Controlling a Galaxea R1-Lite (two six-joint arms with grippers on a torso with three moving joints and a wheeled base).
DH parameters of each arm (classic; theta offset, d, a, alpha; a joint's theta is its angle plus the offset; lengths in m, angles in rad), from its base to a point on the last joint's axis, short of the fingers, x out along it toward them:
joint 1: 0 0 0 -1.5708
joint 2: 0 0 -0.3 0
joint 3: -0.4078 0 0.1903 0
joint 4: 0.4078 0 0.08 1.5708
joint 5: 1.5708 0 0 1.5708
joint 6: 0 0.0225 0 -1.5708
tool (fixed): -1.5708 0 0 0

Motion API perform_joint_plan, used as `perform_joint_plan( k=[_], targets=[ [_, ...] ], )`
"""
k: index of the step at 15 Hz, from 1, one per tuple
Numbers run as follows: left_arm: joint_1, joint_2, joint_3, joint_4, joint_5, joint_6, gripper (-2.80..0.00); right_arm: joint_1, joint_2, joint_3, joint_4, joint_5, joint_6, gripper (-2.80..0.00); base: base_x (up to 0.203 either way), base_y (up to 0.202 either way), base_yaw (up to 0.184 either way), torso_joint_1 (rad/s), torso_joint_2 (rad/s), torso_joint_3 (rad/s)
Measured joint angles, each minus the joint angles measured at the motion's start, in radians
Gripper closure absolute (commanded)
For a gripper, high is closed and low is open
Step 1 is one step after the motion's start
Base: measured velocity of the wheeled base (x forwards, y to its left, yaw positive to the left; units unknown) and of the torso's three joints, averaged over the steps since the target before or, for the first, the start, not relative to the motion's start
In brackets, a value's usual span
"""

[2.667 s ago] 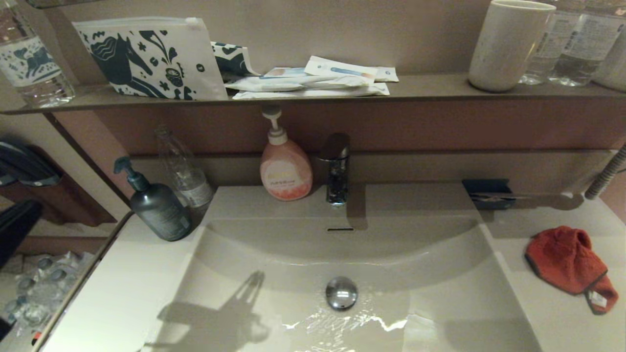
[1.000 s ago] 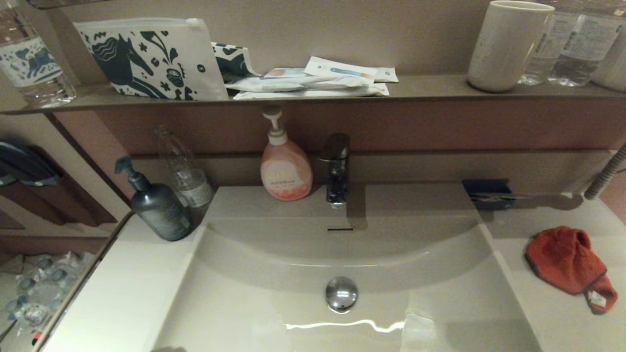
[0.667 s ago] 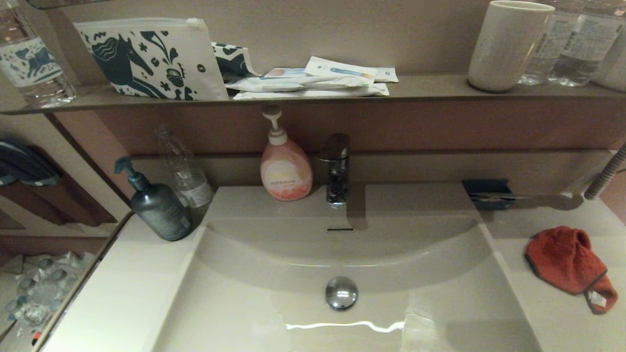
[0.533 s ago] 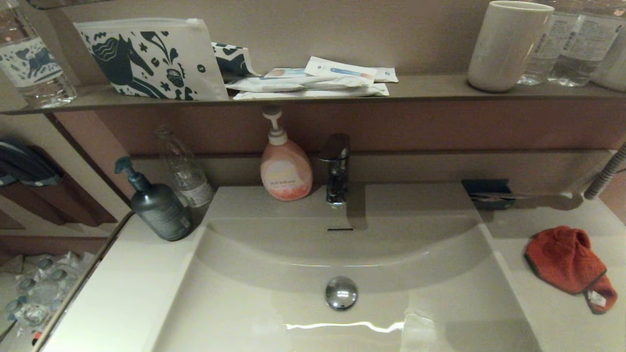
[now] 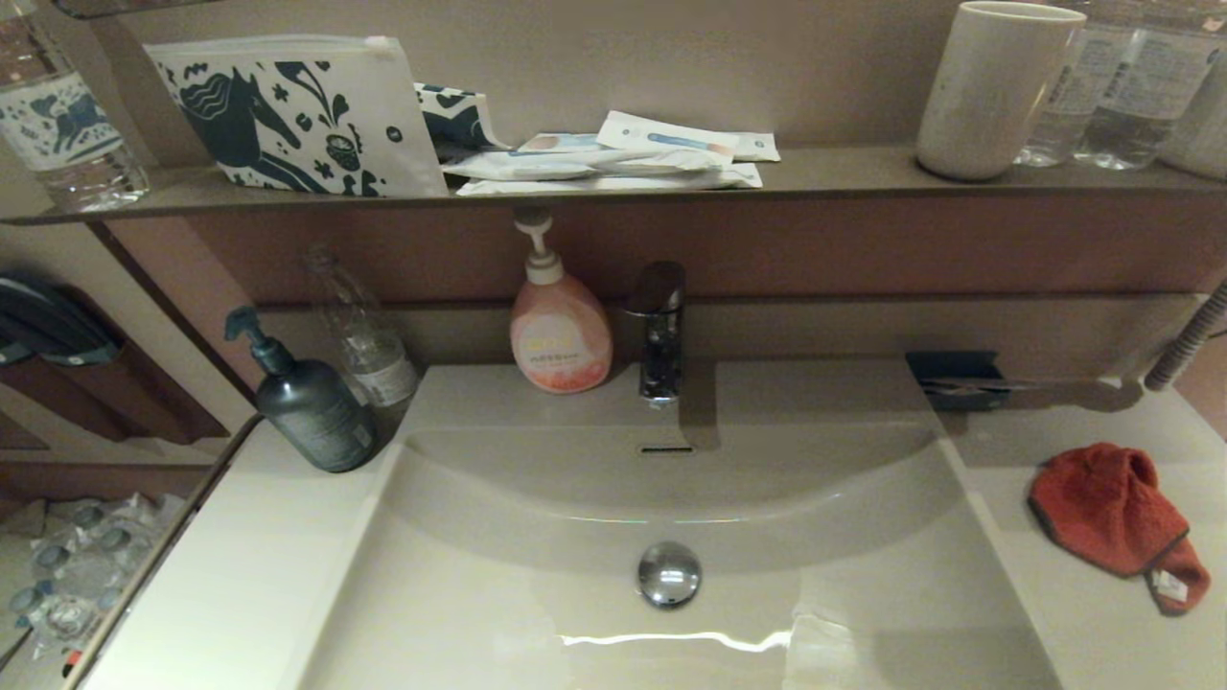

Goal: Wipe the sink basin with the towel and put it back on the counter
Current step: Pick up the cloth

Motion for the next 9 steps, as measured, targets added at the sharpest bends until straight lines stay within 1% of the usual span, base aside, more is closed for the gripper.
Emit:
perform_joint_plan(
  k=[4, 9],
  targets=[
    [0.0, 0.0, 0.0, 0.001, 0.011, -0.018, 0.0, 0.0, 0.0, 0.0, 0.0, 0.0, 0.0, 0.0, 0.0, 0.0, 0.0, 0.0, 0.0, 0.0],
    [0.0, -0.001, 0.0, 0.001, 0.017, -0.018, 0.0, 0.0, 0.0, 0.0, 0.0, 0.0, -0.001, 0.0, 0.0, 0.0, 0.0, 0.0, 0.0, 0.0]
  ],
)
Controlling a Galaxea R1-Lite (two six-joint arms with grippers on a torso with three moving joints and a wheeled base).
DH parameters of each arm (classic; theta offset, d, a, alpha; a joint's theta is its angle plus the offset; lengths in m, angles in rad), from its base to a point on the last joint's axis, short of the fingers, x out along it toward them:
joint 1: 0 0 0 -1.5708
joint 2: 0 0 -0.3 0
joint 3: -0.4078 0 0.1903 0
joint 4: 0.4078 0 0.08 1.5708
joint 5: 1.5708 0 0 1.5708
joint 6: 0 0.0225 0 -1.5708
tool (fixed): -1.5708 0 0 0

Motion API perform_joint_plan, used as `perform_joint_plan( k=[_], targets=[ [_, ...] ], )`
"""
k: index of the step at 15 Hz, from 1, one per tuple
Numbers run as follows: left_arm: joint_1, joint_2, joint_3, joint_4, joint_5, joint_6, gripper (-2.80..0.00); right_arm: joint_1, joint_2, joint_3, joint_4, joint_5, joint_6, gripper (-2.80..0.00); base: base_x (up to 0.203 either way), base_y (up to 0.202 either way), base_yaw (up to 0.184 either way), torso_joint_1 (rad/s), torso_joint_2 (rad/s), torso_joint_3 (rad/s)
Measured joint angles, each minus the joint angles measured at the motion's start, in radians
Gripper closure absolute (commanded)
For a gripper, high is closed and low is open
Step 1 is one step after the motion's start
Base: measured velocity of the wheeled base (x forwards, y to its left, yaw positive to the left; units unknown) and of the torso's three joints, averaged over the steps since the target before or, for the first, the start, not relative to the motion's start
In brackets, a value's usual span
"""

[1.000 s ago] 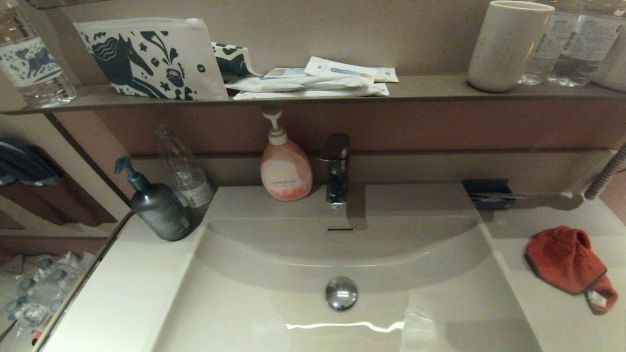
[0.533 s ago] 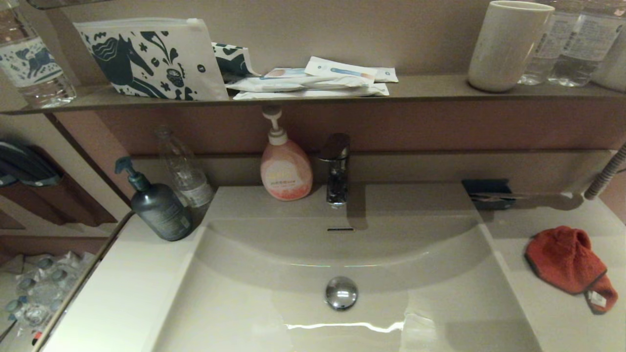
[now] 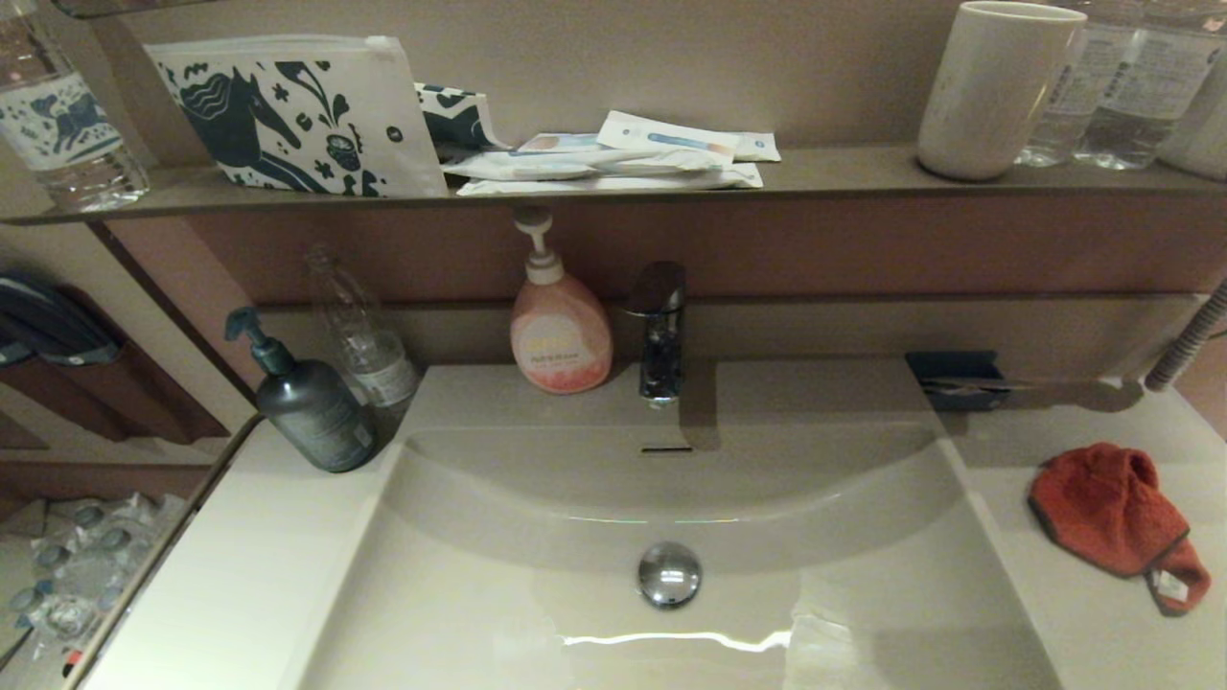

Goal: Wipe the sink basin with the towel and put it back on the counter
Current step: Pick up the cloth

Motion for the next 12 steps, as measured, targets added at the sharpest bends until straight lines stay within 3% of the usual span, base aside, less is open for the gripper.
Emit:
perform_joint_plan(
  k=[8, 12],
  targets=[
    [0.0, 0.0, 0.0, 0.0, 0.0, -0.002, 0.0, -0.009, 0.001, -0.01, 0.022, -0.014, -0.004, 0.0, 0.0, 0.0, 0.0, 0.0, 0.0, 0.0],
    [0.0, 0.0, 0.0, 0.0, 0.0, -0.002, 0.0, -0.008, 0.115, -0.145, 0.062, -0.028, 0.042, 0.0, 0.0, 0.0, 0.0, 0.0, 0.0, 0.0]
  ],
)
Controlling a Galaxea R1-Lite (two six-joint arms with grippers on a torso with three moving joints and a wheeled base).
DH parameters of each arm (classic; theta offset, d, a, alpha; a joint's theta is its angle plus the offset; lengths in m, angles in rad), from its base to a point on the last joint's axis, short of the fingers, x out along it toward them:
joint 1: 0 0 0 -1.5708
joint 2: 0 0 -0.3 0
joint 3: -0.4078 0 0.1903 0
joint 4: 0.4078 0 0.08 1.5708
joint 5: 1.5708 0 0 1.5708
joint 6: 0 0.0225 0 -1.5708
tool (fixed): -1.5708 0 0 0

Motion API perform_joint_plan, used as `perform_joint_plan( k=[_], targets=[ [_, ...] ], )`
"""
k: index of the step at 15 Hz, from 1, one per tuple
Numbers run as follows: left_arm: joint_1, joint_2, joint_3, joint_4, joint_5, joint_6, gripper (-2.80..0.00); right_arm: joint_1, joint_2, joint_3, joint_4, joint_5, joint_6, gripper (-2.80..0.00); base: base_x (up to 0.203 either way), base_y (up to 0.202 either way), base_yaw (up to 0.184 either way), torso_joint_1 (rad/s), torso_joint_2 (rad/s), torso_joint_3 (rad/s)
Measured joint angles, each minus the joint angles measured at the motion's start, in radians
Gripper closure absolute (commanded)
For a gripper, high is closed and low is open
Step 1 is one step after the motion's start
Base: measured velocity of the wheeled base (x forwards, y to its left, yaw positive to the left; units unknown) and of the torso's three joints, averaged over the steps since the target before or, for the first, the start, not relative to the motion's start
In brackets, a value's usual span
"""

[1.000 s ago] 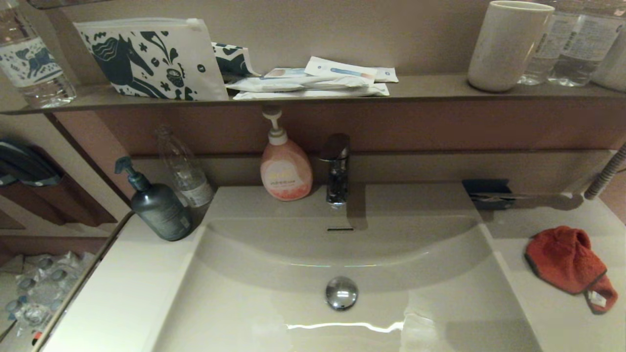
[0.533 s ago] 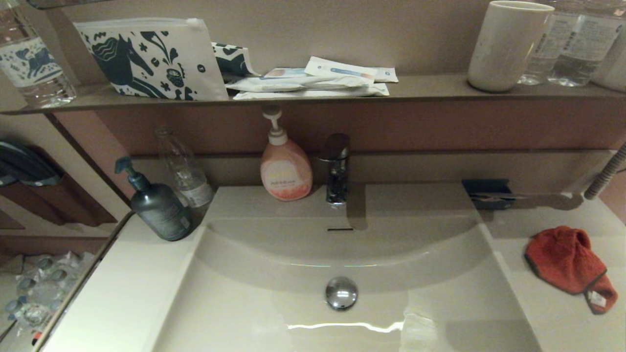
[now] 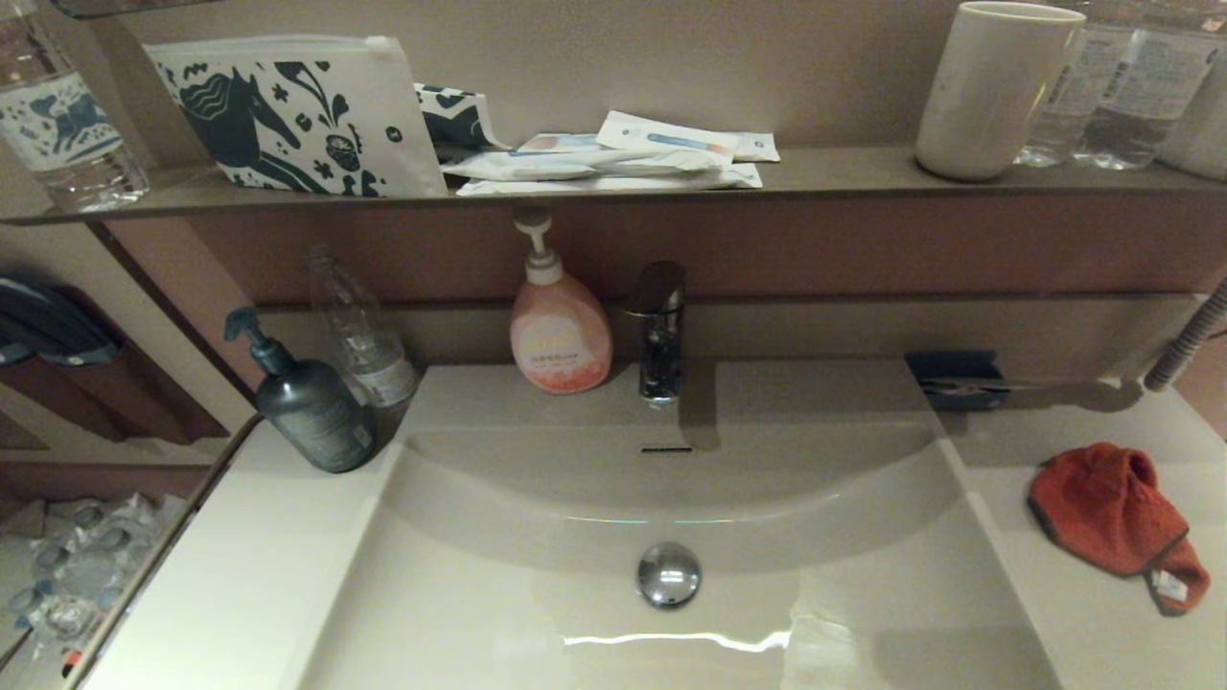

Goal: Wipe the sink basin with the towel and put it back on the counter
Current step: Pick up the cloth

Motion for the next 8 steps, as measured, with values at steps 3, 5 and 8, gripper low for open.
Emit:
perform_joint_plan(
  k=[3, 5, 8],
  targets=[
    [0.0, 0.0, 0.0, 0.0, 0.0, 0.0, 0.0, -0.001, 0.196, -0.107, -0.008, -0.056, 0.041, 0.0, 0.0, 0.0, 0.0, 0.0, 0.0, 0.0],
    [0.0, 0.0, 0.0, 0.0, 0.0, 0.0, 0.0, -0.003, 0.346, -0.161, -0.042, -0.112, 0.044, 0.0, 0.0, 0.0, 0.0, 0.0, 0.0, 0.0],
    [0.0, 0.0, 0.0, 0.0, 0.0, 0.0, 0.0, -0.036, 0.558, -0.197, -0.12, -0.186, -0.011, 0.0, 0.0, 0.0, 0.0, 0.0, 0.0, 0.0]
  ],
)
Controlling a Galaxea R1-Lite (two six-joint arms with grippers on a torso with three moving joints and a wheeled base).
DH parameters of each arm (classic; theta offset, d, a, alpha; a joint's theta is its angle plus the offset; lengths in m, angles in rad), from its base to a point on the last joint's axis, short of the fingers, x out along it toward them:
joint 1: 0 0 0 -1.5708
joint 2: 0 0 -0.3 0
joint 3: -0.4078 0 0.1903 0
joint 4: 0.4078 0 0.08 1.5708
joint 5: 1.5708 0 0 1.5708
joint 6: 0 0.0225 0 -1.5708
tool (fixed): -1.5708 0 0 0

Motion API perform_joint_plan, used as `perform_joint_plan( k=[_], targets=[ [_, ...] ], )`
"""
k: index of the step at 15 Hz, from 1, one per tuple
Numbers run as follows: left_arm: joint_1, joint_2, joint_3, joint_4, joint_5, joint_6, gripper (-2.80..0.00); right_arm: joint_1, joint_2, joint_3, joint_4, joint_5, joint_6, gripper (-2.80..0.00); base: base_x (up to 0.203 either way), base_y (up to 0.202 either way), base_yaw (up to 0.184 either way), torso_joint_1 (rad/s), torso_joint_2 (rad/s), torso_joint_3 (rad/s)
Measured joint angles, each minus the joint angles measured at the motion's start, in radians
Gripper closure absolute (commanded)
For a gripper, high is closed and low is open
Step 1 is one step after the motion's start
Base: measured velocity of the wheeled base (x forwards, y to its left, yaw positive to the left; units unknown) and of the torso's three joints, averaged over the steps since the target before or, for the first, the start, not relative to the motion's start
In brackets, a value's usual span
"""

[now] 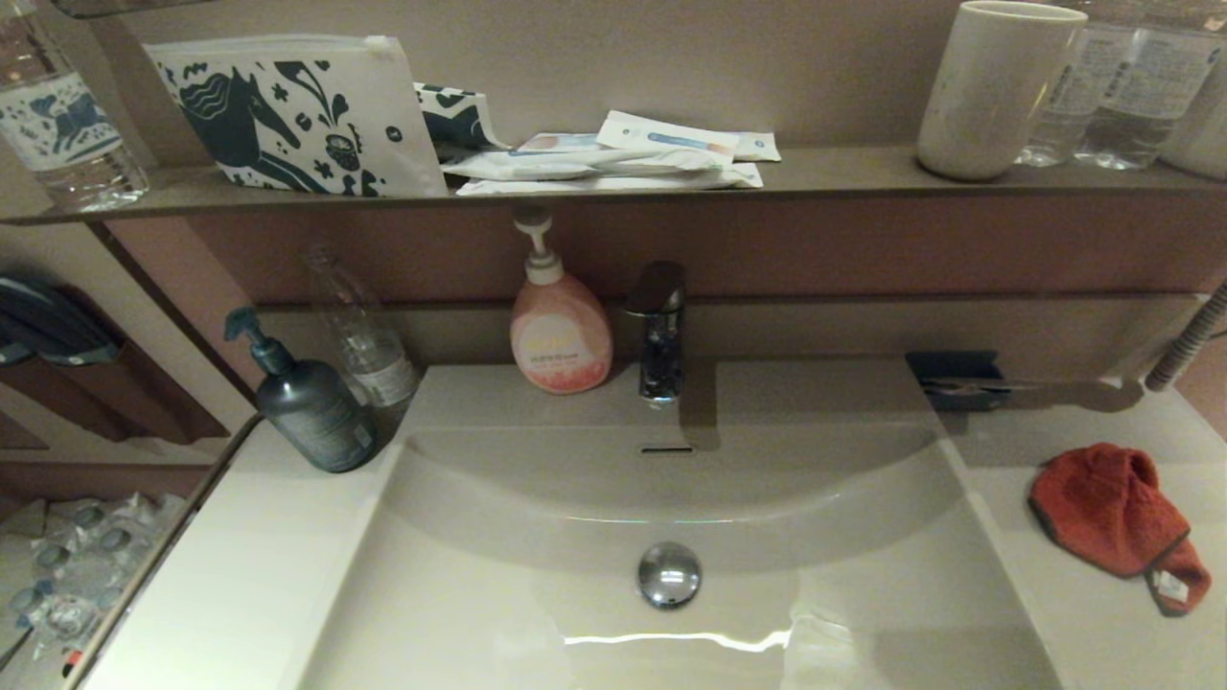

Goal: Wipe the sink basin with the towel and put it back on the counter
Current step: Pick up the cloth

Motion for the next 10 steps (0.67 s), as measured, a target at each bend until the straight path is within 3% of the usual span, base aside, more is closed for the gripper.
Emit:
perform_joint_plan(
  k=[2, 5, 6, 10],
  targets=[
    [0.0, 0.0, 0.0, 0.0, -0.001, 0.0, 0.0, -0.074, 0.147, -0.01, -0.079, -0.008, -0.048, 0.0, 0.0, 0.0, 0.0, 0.0, 0.0, 0.0],
    [0.0, 0.0, 0.0, 0.0, -0.001, 0.0, 0.0, -0.199, 0.362, -0.015, -0.215, 0.054, -0.079, 0.0, 0.0, 0.0, 0.0, 0.0, 0.0, 0.0],
    [0.0, 0.0, 0.0, 0.0, -0.001, 0.0, 0.0, -0.232, 0.429, -0.019, -0.259, 0.084, -0.088, -2.8, 0.0, 0.0, 0.0, 0.0, 0.0, 0.0],
    [0.0, 0.0, 0.0, 0.0, 0.0, 0.0, 0.0, -0.297, 0.615, -0.07, -0.393, 0.172, -0.141, -2.8, 0.0, 0.0, 0.0, 0.0, 0.0, 0.0]
  ],
)
